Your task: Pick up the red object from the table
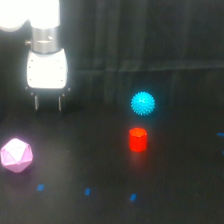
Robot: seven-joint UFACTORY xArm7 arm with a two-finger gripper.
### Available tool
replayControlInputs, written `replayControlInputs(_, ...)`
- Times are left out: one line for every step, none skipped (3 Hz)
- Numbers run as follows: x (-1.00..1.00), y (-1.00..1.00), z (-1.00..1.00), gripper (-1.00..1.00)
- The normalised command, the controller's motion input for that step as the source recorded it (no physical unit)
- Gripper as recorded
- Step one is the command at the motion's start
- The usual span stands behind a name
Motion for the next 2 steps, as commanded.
replayControlInputs(1.0,-0.73,-0.66,1.0)
replayControlInputs(1.0,-0.26,-0.53,0.98)
